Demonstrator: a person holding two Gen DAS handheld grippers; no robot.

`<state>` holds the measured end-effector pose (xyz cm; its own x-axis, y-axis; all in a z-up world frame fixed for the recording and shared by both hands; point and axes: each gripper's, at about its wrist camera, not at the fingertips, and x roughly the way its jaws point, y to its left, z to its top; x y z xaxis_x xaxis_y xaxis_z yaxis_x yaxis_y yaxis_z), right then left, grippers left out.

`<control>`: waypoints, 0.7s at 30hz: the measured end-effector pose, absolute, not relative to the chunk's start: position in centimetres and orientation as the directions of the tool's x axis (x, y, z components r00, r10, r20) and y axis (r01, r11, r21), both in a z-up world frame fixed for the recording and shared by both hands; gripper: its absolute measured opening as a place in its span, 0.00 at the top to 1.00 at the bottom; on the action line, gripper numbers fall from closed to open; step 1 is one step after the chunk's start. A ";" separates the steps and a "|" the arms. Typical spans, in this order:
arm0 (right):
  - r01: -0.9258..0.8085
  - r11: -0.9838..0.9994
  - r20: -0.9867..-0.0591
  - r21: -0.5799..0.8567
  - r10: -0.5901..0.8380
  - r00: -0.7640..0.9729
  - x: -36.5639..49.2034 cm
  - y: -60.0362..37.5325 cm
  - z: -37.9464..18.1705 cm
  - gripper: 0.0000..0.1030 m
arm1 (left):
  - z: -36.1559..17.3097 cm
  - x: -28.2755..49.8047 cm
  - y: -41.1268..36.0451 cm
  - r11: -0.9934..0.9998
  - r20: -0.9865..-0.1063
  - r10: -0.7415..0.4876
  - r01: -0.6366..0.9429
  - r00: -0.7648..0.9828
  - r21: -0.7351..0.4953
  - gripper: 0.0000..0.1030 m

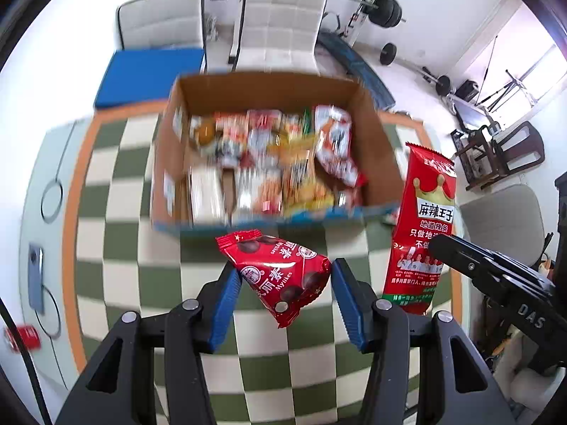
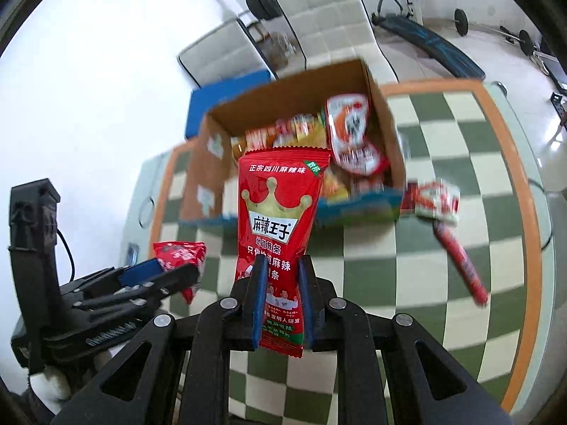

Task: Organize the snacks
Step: 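Place both red packets into the box and open both tools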

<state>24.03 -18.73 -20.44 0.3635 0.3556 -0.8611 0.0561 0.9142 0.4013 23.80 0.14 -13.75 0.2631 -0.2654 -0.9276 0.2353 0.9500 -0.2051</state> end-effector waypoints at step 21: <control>0.016 0.971 -0.922 0.240 0.222 0.315 41.4 -20.1 -24.6 0.82 | -23.0 40.2 -0.2 0.974 -0.982 -0.180 0.149 0.050 -0.171 0.52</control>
